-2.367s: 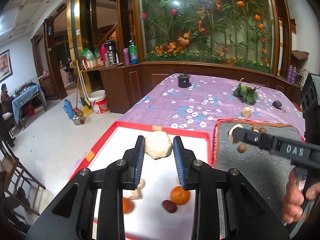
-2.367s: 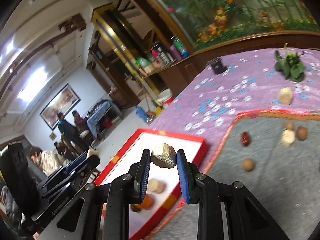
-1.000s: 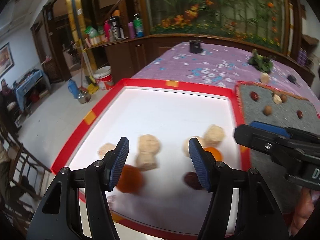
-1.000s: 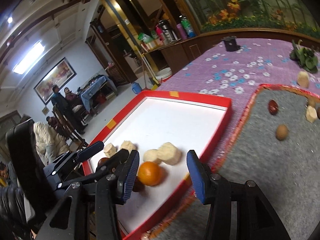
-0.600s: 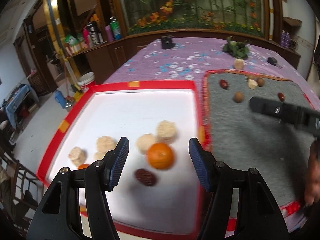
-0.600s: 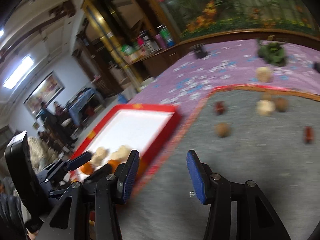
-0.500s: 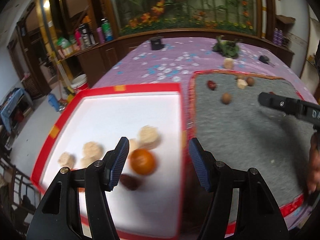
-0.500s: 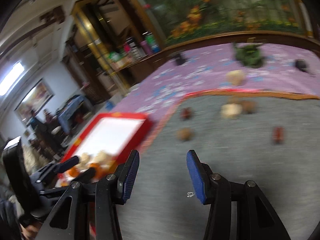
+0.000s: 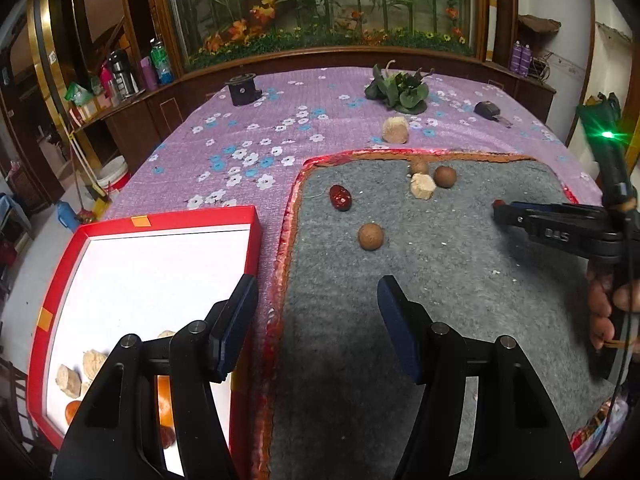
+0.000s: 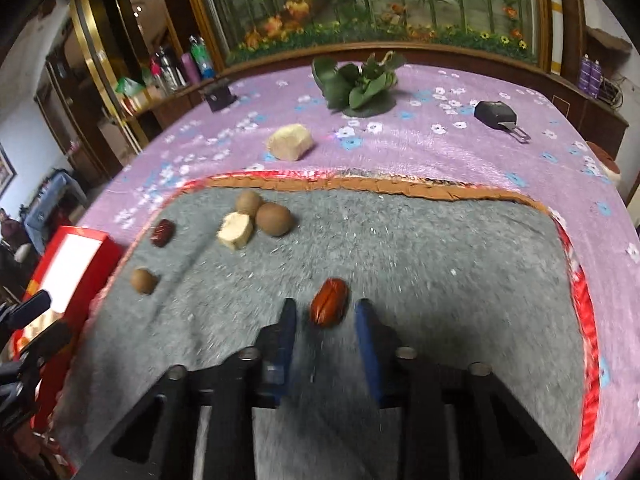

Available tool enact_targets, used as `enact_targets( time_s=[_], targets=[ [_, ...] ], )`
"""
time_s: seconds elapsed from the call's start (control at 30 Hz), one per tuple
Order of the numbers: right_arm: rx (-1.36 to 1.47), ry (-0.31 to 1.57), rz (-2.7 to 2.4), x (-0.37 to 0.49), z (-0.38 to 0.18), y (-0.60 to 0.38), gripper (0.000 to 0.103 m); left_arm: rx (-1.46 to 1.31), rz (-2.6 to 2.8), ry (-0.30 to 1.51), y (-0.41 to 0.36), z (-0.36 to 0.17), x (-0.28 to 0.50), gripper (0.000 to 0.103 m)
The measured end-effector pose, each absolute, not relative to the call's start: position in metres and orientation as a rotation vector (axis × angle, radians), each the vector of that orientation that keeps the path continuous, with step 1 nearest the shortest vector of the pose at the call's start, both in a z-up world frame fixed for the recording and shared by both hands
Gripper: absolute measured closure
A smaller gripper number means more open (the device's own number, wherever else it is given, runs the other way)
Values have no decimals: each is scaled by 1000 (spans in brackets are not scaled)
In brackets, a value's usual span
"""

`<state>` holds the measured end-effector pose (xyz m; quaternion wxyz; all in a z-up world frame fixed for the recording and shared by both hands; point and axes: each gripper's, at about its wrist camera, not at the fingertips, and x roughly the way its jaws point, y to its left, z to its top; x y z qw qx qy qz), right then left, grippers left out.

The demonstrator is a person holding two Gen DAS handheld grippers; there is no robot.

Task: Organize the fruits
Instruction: 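Move both tools back over the grey mat toward a date and nut, then grasp a brown round nut with the left gripper while the right gripper grasps a red date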

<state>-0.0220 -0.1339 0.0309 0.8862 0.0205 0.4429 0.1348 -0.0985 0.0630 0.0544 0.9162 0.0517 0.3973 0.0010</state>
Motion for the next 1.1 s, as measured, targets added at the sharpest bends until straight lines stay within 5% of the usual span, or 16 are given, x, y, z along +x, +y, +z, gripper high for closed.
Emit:
enact_targets(
  time_s=[0.13, 0.37, 0.63, 0.83, 1.1],
  targets=[
    [-33, 941, 234, -8, 27, -120, 85, 108, 7, 838, 64, 52, -90, 41],
    [315, 871, 347, 2, 33, -162, 85, 128, -6, 864, 44, 47, -60, 41],
    [359, 816, 336, 1, 43, -181, 85, 125, -7, 916, 24, 22, -23, 42],
    [351, 828, 351, 3, 41, -177, 85, 73, -79, 921, 23, 12, -18, 83],
    [363, 783, 345, 0, 47, -183, 85, 73, -74, 861, 27, 30, -44, 83]
  ],
)
